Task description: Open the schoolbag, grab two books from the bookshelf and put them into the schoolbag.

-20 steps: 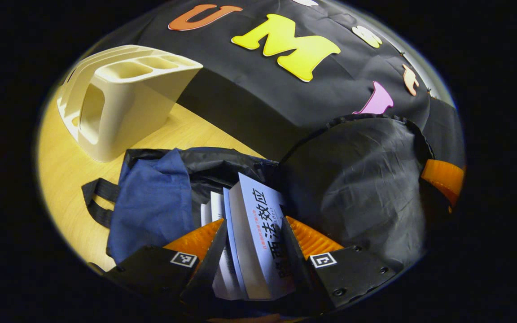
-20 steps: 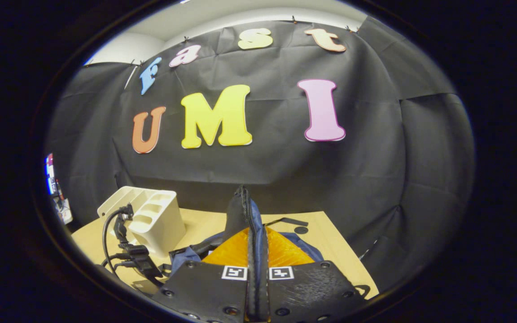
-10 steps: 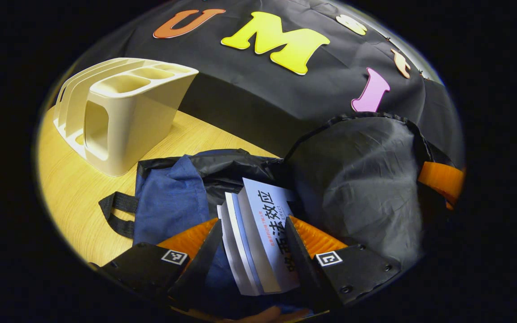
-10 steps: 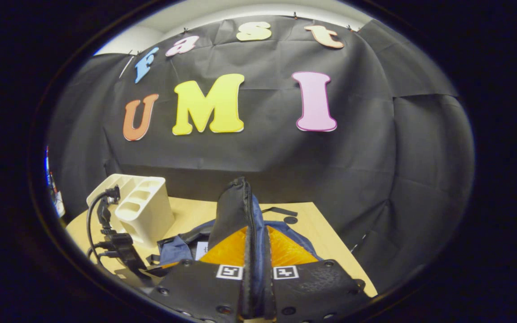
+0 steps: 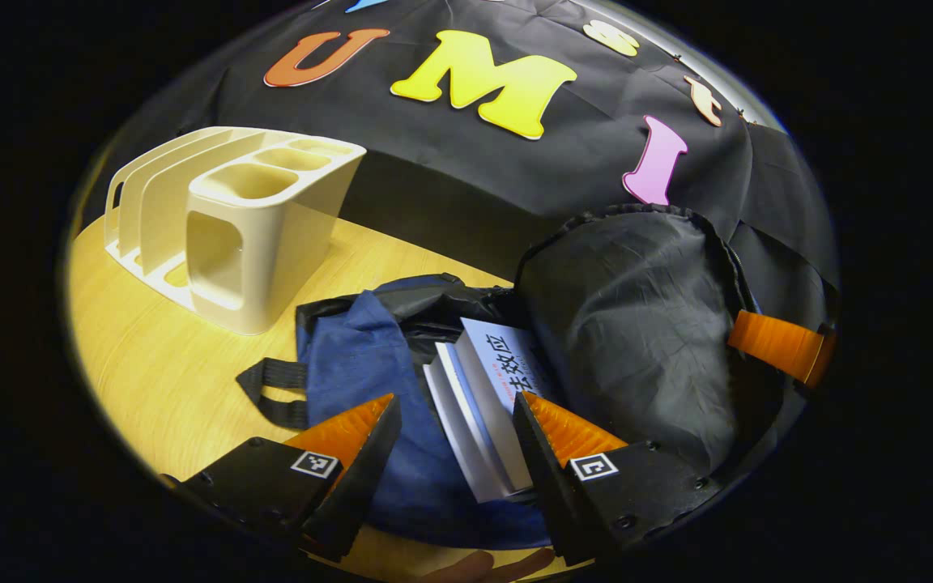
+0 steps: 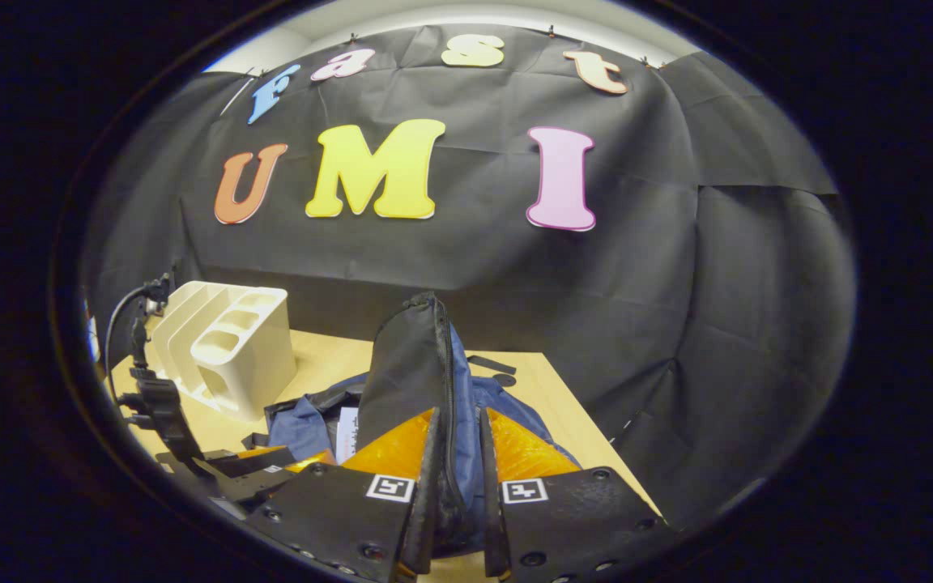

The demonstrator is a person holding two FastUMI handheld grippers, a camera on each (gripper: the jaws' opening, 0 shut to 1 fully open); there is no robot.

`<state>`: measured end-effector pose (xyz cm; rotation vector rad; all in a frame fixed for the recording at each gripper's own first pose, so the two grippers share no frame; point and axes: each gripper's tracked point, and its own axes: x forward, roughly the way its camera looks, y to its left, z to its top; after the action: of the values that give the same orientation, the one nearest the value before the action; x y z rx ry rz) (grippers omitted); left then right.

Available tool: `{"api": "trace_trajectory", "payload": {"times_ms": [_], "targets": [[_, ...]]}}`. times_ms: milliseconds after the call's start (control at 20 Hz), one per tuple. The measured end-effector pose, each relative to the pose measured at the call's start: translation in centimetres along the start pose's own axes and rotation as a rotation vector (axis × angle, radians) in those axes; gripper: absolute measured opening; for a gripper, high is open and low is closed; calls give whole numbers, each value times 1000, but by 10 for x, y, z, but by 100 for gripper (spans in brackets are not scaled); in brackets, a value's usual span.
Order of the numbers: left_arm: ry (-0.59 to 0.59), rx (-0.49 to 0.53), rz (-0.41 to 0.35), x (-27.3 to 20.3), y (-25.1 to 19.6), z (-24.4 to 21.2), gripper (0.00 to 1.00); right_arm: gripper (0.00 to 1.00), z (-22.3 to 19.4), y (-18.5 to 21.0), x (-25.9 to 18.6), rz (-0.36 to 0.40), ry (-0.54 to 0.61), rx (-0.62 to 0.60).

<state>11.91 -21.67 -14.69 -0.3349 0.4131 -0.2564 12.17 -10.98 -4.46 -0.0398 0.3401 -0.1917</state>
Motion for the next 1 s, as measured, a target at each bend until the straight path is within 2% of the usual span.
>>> {"api": "trace_trajectory", "payload": {"times_ms": [50,100,150,200,250,300,350,400,450,500,600,650,700,750,800,850,900,950,1000], "targets": [[-8,8,12,-7,8,2,88,29,-3,-2,-4,-13,2,6],[-17,13,28,-14,18,4,88,39,-7,-2,-6,-24,6,11],[-26,11,41,-22,27,6,88,31,-10,-2,-11,-33,10,19],[-34,13,55,-29,37,7,88,31,-13,-1,-16,-36,11,24],[-39,18,72,-37,48,7,88,40,-16,-1,-20,-43,12,25],[-43,25,88,-46,57,9,88,34,-20,-2,-22,-52,17,26],[-56,28,101,-55,67,12,88,35,-22,-1,-26,-59,20,35],[-73,35,118,-63,77,17,88,43,-24,-1,-28,-64,19,43],[-92,46,134,-72,87,22,88,46,-25,1,-32,-65,17,52],[-113,63,150,-80,94,26,88,39,-27,3,-36,-68,16,57],[-139,101,170,-97,107,35,88,45,-28,6,-45,-74,12,56],[-151,118,177,-108,111,41,88,48,-28,8,-51,-77,6,57],[-165,132,185,-118,115,46,88,57,-28,10,-57,-75,-2,57],[-182,155,193,-127,118,51,88,51,-28,12,-63,-72,-7,61],[-205,180,202,-135,121,56,88,58,-29,14,-69,-66,-15,66],[-226,201,211,-145,122,62,88,58,-30,15,-76,-60,-21,72],[-241,213,220,-155,124,66,88,51,-32,17,-82,-54,-25,76],[-254,222,221,-164,123,68,88,58,-32,18,-89,-46,-34,82],[-269,226,214,-173,120,70,88,59,-32,17,-98,-48,-48,95]]}}
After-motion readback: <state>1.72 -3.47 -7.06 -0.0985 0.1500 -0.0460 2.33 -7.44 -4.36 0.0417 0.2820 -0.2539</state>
